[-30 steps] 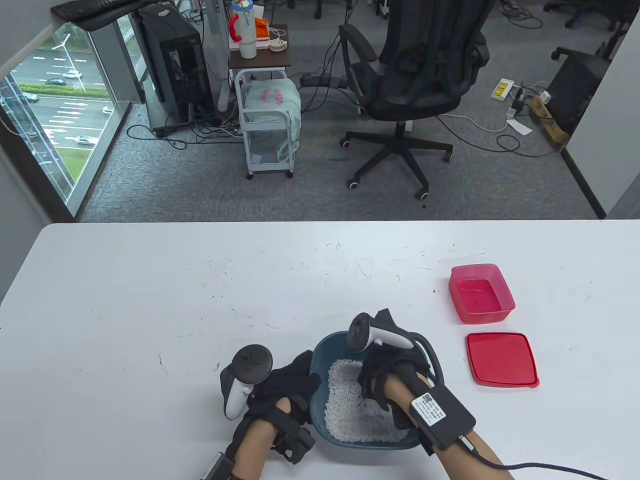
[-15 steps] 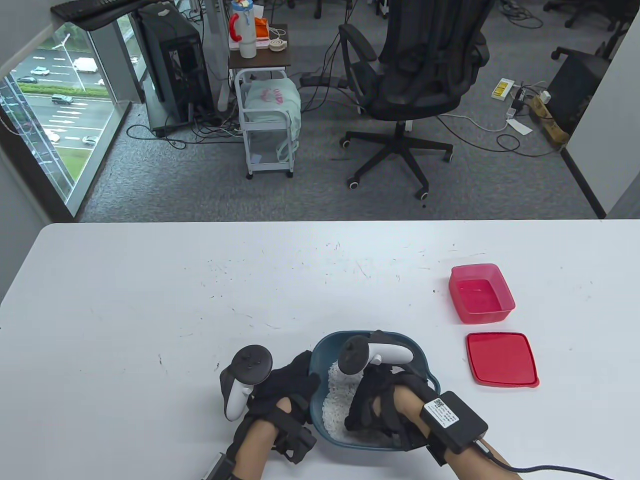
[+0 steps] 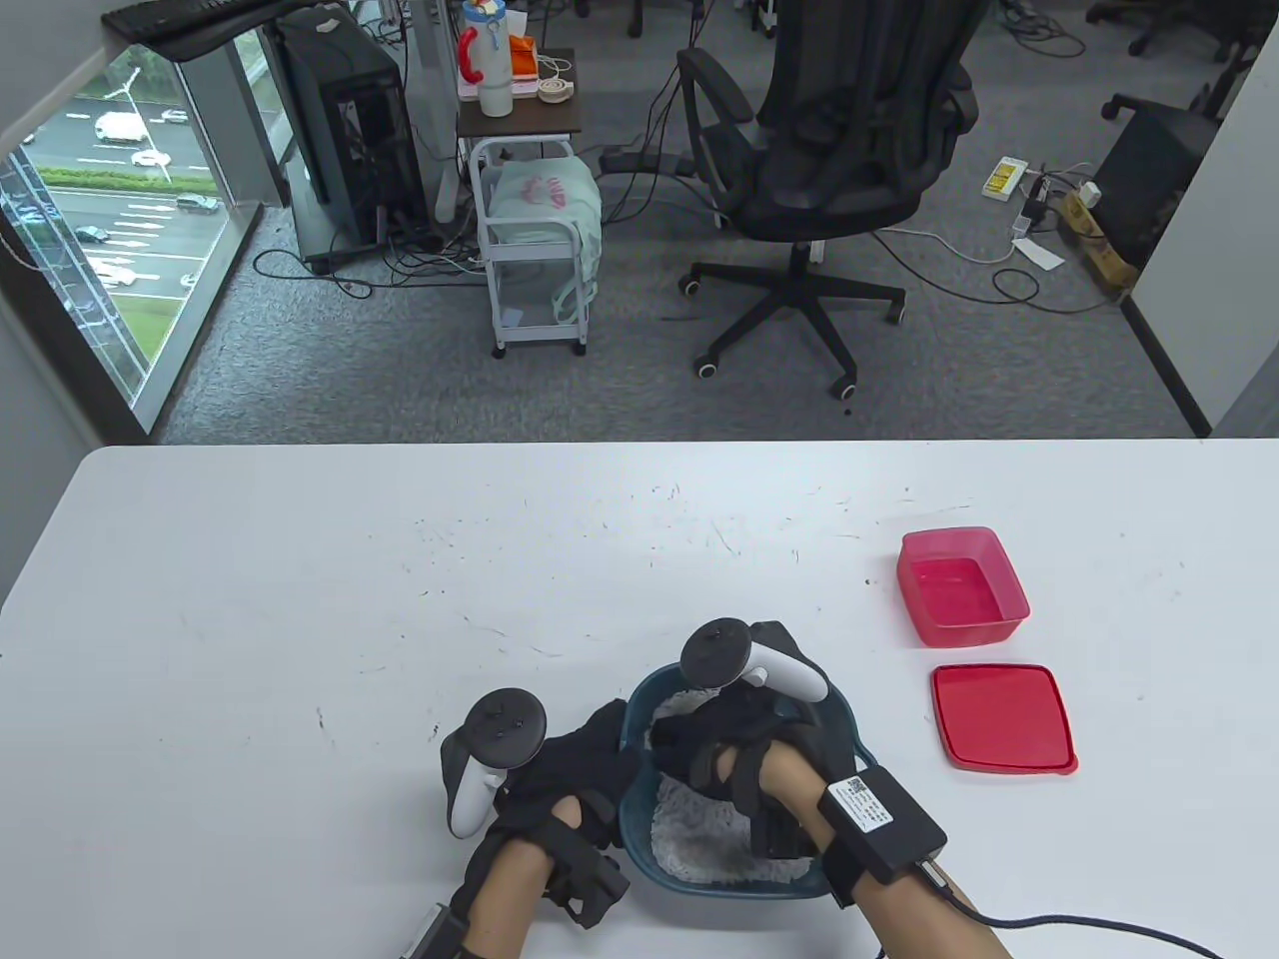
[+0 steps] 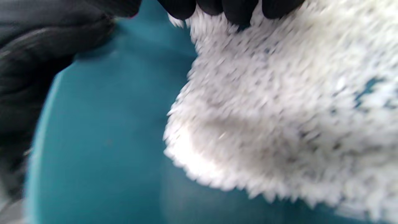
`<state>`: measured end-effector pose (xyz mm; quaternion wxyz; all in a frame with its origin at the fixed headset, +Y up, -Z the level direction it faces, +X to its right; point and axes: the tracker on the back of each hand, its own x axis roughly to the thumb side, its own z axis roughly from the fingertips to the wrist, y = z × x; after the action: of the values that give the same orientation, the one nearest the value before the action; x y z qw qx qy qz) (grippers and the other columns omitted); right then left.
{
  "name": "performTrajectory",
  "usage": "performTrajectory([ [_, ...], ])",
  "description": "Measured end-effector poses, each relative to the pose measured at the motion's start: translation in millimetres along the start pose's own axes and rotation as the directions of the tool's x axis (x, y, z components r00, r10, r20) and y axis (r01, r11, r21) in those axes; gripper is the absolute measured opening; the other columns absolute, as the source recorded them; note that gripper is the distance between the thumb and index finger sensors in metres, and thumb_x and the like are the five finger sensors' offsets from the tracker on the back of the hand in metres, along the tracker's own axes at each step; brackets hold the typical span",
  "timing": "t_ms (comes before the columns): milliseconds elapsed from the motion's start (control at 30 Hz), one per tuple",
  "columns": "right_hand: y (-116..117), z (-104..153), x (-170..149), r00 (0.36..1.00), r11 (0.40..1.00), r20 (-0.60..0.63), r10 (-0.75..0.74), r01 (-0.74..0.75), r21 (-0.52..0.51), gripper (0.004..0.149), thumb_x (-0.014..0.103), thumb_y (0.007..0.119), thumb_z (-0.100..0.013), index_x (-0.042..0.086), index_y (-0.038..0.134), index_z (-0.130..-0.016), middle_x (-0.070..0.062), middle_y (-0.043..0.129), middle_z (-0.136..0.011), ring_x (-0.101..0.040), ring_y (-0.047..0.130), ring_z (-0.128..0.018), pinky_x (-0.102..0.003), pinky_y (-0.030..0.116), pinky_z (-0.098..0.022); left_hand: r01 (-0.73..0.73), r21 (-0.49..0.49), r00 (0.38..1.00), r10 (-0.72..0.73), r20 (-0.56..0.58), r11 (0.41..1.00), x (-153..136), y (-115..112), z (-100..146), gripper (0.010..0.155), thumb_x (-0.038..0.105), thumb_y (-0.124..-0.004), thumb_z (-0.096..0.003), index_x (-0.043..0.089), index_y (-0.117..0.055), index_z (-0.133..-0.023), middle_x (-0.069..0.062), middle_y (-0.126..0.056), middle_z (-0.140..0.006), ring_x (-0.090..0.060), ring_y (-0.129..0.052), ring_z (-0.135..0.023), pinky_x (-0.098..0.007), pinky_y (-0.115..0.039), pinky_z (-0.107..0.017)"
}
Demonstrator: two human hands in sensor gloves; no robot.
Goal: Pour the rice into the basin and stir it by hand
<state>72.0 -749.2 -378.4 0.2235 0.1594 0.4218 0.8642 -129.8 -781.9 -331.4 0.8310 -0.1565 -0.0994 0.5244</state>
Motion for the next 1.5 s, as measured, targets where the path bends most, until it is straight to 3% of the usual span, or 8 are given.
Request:
performTrajectory([
  [200, -7.6, 12.3, -11.3, 0.945, 0.971, -0.25, 0.21, -0.231, -0.057, 0.064, 0.039, 0.072, -0.039, 0.001, 0.07, -0.09, -0.029, 0.073, -0.089, -0.05, 0.08, -0.075, -0.062, 0.069, -0.049, -0.002, 0.005, 1.0, 0.002, -0.009, 1.0, -1.1, -0.2, -0.3, 0.067, 0.026, -0.082, -0.0487, -0.003, -0.059, -0.105, -0.034, -0.078, -0.094, -0.018, -0.11, -0.007, -0.028, -0.098, 0.002],
  [433, 11.4, 20.3, -11.0, 0.828, 0.904, -0.368, 0.423, -0.414, 0.11, 0.063, 0.039, 0.075, -0.036, -0.007, 0.085, -0.077, -0.035, 0.092, -0.07, -0.051, 0.098, -0.05, -0.059, 0.082, -0.032, -0.012, 0.016, 1.0, 0.012, -0.021, 1.0, -0.9, -0.6, 0.4, 0.067, 0.026, -0.082, -0.0486, -0.003, -0.059, -0.105, -0.034, -0.078, -0.094, -0.018, -0.11, -0.007, -0.028, -0.098, 0.002],
  [567, 25.9, 19.6, -9.9, 0.849, 0.903, -0.313, 0.425, -0.373, 0.216, 0.063, 0.04, 0.077, -0.033, -0.011, 0.092, -0.067, -0.036, 0.102, -0.056, -0.05, 0.105, -0.035, -0.058, 0.085, -0.022, -0.008, 0.023, 1.0, 0.009, -0.025, 1.0, -1.0, -1.0, 1.0, 0.067, 0.025, -0.082, -0.0485, -0.003, -0.06, -0.105, -0.034, -0.079, -0.094, -0.018, -0.11, -0.006, -0.028, -0.098, 0.002],
  [700, 34.7, 19.2, -8.9, 0.95, 0.923, -0.116, 0.291, -0.247, 0.297, 0.063, 0.04, 0.078, -0.032, -0.011, 0.093, -0.066, -0.035, 0.103, -0.054, -0.05, 0.106, -0.034, -0.059, 0.086, -0.021, -0.011, 0.026, 0.999, 0.012, -0.03, 1.0, -0.9, -1.2, 1.4, 0.067, 0.025, -0.082, -0.0486, -0.004, -0.06, -0.105, -0.034, -0.079, -0.094, -0.018, -0.11, -0.006, -0.028, -0.098, 0.002],
  [933, 38.9, 13.8, 2.7, 0.987, 0.922, 0.145, -0.065, 0.004, 0.387, 0.066, 0.039, 0.078, -0.033, -0.003, 0.078, -0.083, -0.03, 0.085, -0.082, -0.051, 0.09, -0.068, -0.063, 0.077, -0.043, -0.011, 0.021, 1.0, 0.011, -0.024, 1.0, -0.7, -1.2, 1.4, 0.067, 0.025, -0.082, -0.0487, -0.003, -0.059, -0.105, -0.034, -0.078, -0.094, -0.019, -0.11, -0.007, -0.028, -0.098, 0.002],
  [1233, 4.6, -6.1, 0.3, 0.99, 0.983, 0.048, -0.136, 0.128, 0.133, 0.068, 0.04, 0.072, -0.038, 0.007, 0.053, -0.094, -0.022, 0.055, -0.098, -0.045, 0.061, -0.087, -0.063, 0.059, -0.057, 0.001, 0.007, 1.0, -0.001, -0.003, 1.0, -0.1, -0.6, 1.1, 0.067, 0.025, -0.082, -0.0488, -0.003, -0.059, -0.105, -0.034, -0.078, -0.094, -0.018, -0.11, -0.007, -0.028, -0.098, 0.001],
  [1367, -7.8, -0.1, -4.7, 0.998, 0.999, -0.065, -0.013, 0.01, -0.052, 0.065, 0.039, 0.072, -0.039, 0.004, 0.061, -0.093, -0.024, 0.065, -0.094, -0.047, 0.072, -0.081, -0.063, 0.065, -0.053, 0.01, 0.006, 1.0, -0.01, -0.001, 1.0, 0.0, -0.4, 0.9, 0.067, 0.025, -0.082, -0.0487, -0.003, -0.059, -0.105, -0.034, -0.078, -0.094, -0.018, -0.111, -0.007, -0.028, -0.098, 0.001],
  [1500, -12.0, 9.2, -9.9, 0.96, 0.98, -0.237, 0.149, -0.175, -0.092, 0.064, 0.039, 0.073, -0.039, 0.0, 0.069, -0.09, -0.029, 0.076, -0.088, -0.05, 0.082, -0.073, -0.063, 0.071, -0.048, 0.008, 0.005, 1.0, -0.008, -0.003, 1.0, 0.1, -0.5, 0.9, 0.067, 0.025, -0.082, -0.0487, -0.003, -0.059, -0.105, -0.034, -0.078, -0.094, -0.018, -0.111, -0.007, -0.028, -0.098, 0.001],
])
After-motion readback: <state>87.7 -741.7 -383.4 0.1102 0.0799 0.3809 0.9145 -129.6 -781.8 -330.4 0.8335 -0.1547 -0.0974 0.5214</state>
